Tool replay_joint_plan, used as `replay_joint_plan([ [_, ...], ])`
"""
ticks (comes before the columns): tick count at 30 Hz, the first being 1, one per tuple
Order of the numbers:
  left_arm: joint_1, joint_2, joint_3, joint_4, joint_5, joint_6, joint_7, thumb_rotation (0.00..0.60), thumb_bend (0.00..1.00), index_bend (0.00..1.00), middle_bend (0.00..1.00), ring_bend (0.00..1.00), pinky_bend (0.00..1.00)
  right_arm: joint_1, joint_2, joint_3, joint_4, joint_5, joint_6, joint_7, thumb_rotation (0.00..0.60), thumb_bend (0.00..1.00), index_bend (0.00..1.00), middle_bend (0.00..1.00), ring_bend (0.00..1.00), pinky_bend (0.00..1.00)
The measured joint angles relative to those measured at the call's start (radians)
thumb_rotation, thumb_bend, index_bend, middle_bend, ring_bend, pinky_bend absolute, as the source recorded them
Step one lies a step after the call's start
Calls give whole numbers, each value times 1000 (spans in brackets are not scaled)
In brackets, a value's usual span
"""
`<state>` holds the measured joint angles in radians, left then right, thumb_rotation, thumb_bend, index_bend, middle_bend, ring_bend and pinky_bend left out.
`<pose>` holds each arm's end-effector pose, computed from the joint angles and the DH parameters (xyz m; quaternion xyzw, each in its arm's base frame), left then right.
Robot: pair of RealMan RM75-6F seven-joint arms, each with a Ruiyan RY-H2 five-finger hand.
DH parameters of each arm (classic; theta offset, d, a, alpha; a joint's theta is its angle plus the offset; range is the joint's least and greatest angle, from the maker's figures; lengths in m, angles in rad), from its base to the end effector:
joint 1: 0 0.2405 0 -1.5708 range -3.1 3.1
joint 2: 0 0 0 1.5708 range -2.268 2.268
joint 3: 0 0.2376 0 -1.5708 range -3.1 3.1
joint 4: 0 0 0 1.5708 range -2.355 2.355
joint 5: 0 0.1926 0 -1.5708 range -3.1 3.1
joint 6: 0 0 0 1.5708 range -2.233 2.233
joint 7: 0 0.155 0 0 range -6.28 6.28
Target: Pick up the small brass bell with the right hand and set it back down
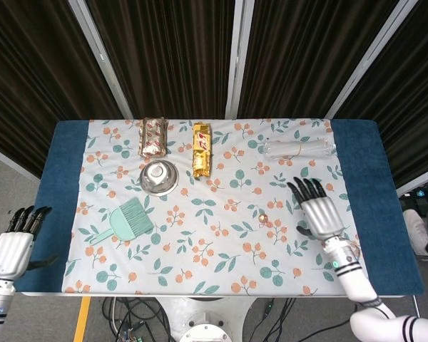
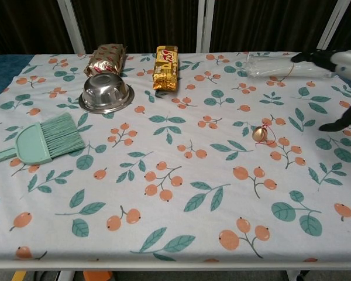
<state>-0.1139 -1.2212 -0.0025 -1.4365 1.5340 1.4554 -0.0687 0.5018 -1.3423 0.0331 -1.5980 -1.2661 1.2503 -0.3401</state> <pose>-0.3064 0.1904 0.1386 -0.6222 -0.3926 -0.3776 0.5623 -0.2109 -0.2848 0.0712 0.7051 -0.3376 0.3507 0.5155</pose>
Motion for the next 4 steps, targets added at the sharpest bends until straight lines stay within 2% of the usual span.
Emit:
replay_joint_plan([
  [4,-1,7,-4,-12,4,5,15,600,0,83,86,0,0,-139,36,-50,27,-64,167,61,600,0,0,0,0,0],
])
